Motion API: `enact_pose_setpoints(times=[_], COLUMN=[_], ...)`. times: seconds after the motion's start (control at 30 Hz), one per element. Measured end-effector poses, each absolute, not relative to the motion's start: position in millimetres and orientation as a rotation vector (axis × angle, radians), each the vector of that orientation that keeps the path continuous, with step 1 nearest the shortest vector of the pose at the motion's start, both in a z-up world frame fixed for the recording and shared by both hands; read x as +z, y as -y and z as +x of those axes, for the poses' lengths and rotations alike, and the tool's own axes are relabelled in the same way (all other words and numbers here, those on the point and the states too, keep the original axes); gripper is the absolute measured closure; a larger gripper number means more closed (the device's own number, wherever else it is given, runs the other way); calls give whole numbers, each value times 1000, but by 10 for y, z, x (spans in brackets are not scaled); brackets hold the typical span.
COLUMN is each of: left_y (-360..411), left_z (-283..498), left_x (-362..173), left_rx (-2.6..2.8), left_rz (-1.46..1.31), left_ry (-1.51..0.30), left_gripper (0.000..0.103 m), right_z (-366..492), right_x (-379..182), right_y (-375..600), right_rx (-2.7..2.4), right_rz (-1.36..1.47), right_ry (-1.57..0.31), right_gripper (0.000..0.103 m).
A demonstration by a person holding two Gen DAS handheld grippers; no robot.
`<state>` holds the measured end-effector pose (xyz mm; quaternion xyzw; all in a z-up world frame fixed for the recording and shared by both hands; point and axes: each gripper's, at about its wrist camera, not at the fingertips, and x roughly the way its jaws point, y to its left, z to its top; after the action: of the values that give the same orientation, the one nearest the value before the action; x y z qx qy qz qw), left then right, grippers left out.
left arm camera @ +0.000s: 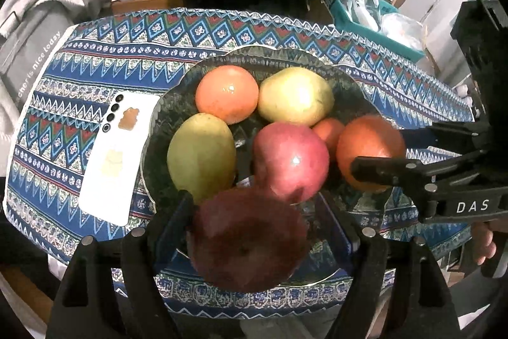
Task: Organize fruits
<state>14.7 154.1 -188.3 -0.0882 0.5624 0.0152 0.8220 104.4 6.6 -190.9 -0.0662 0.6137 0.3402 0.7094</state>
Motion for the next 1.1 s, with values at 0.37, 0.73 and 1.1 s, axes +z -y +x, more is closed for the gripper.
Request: enact_pose_setpoints(times=[0.37,0.73,1.1], left_y=[-1526,-1438,-1335], left_z=[141,64,-4], left_x=[-1707,-1224,-713], left_rx=[30,20,75], left_rz=[-196,-204,-142], left_ry=[-1155,-1055,-964], left_gripper=[21,20,18], right_z=[1052,871,656], right_x=[-1329,-648,-210], right_y=[30,245,503], right_rx=[746,669,621], right_rz=[-107,-140,-167], right_ry=[-1228,-1038,-857], right_gripper=[33,26,25])
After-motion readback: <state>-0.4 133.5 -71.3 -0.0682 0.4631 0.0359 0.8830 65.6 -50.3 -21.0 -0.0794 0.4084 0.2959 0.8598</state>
